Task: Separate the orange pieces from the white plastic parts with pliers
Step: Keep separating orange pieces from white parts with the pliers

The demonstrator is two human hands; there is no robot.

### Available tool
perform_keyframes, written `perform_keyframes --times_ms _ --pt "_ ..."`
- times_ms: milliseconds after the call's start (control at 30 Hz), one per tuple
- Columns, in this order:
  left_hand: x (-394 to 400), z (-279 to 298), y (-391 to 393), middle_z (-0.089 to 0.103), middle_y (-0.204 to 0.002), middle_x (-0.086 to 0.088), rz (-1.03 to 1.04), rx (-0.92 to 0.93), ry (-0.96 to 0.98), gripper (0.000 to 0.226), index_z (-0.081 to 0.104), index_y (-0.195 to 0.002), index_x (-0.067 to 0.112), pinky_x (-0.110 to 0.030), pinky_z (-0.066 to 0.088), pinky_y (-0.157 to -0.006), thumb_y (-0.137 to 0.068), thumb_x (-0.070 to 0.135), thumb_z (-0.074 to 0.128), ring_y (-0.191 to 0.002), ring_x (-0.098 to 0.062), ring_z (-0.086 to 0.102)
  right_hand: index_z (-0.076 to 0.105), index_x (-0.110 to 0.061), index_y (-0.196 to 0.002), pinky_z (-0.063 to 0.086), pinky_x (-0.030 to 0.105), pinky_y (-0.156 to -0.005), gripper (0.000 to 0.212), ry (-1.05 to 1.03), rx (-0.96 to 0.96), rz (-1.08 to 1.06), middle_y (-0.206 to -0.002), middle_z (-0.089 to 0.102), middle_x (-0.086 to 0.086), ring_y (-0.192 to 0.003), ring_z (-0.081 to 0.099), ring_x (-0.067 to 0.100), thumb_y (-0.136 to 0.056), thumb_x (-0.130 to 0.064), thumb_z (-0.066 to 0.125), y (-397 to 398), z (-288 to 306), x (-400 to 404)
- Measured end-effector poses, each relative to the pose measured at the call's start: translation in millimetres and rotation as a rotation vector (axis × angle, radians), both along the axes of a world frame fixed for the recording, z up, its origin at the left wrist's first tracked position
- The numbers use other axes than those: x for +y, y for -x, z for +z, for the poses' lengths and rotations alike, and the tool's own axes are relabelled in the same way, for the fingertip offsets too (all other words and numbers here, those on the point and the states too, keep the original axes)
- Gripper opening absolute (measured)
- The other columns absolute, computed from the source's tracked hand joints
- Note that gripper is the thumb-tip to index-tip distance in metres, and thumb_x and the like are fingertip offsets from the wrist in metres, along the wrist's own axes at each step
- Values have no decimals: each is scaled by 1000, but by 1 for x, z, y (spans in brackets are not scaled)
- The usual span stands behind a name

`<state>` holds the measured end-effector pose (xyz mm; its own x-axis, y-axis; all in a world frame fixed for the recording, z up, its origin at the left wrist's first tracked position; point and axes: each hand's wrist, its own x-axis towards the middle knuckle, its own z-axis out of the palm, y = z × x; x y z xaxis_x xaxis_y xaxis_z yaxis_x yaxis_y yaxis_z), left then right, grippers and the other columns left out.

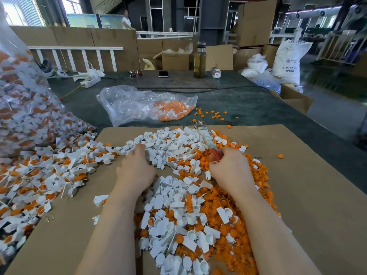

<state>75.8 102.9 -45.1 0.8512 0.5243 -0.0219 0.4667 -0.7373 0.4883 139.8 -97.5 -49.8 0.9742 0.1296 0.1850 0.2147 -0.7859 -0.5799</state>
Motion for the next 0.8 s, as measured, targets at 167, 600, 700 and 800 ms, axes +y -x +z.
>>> perform_keyframes --times_ms 167,600,700,800 --pt "-5 -1 2 59 -131 -5 -156 -64 87 53 52 -138 25 -27 41 -80 -91 0 48 -103 -20 53 57 -17 -97 39 23 -53 9 75 0 -30 -76 50 -6 -72 53 12 -90 -23 59 -3 -2 -2" --pt "-18 2 0 61 -105 28 -332 -225 280 43 67 -122 36 1 37 -60 -91 7 66 -88 18 53 60 -23 -116 53 32 -69 28 154 -33 34 -99 64 -2 -80 53 15 -90 -32 64 -1 -5 2" --pt "-19 1 -1 61 -103 25 -322 -227 278 40 67 -123 33 -2 36 -66 -92 8 64 -91 15 53 62 -24 -110 52 31 -67 23 138 -52 56 -89 60 -6 -80 58 16 -90 -35 64 0 -4 2" --pt "-17 1 -1 62 -103 24 -304 -219 277 38 67 -121 33 -5 38 -68 -91 10 67 -92 12 55 63 -22 -104 48 28 -61 19 143 -69 60 -81 54 -9 -75 56 14 -90 -35 65 0 -4 2"
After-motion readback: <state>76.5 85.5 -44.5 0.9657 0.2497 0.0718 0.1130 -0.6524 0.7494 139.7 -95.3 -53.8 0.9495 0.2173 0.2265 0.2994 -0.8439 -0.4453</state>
